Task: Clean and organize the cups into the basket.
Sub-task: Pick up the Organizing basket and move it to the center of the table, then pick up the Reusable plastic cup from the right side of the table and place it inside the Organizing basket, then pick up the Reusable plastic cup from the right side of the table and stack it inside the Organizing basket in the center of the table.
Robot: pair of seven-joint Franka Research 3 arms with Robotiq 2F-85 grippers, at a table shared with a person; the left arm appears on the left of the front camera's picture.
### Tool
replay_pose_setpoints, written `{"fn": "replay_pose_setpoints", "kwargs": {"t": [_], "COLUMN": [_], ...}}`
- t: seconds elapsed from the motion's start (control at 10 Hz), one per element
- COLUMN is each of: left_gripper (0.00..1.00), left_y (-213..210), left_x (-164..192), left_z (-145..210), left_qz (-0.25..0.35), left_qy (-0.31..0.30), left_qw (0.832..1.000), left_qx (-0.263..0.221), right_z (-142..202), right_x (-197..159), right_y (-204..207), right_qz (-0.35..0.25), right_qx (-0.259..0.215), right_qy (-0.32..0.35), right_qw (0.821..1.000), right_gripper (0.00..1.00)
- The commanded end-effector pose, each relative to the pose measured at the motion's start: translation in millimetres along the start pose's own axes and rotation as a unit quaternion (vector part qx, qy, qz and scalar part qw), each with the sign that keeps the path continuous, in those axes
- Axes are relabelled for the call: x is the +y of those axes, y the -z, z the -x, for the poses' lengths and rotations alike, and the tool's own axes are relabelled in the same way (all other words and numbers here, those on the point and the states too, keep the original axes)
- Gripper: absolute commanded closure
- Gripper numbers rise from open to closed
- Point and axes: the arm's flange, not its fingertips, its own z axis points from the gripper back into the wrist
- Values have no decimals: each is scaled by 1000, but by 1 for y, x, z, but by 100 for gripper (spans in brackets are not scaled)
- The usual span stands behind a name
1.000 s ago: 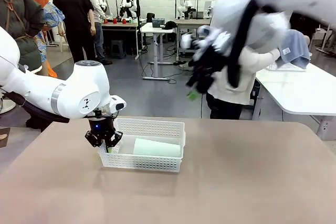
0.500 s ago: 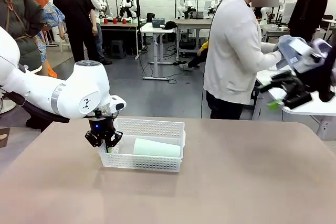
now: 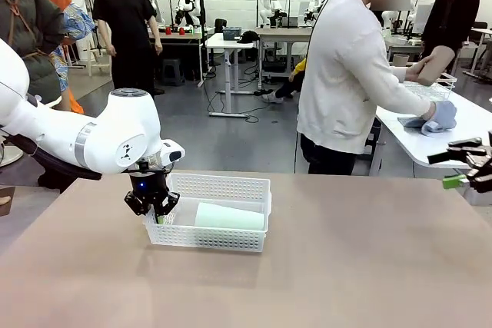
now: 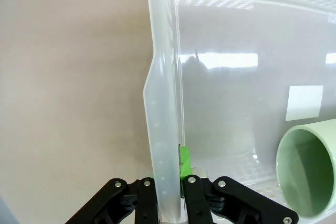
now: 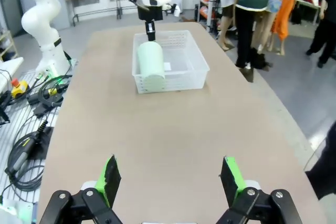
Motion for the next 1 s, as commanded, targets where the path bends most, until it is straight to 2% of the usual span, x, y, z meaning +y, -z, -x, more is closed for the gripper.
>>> {"fn": "replay_pose_setpoints", "kwargs": {"t": [0.0, 0.1, 0.2, 0.9], "left_gripper": [100, 100, 100, 100], "left_y": [2, 2, 2, 2], "left_x": [0, 0, 0, 0], "left_z": [0, 0, 0, 0], "left_qz": [-1, -1, -1, -1], "left_qy": [1, 1, 1, 1], "left_qw": [1000, 1000, 1000, 1000], "left_qx": [1, 1, 1, 1], "right_z": [20, 25, 16, 16], "right_x": [8, 13, 5, 5], "right_y": [-7, -14, -10, -10], "right_qz": [27, 39, 13, 13], "right_qx": [-33, -38, -8, -8], "right_qy": [1, 4, 9, 9], "right_qw": [999, 999, 1000, 1000], "right_gripper": [0, 0, 0, 0]}}
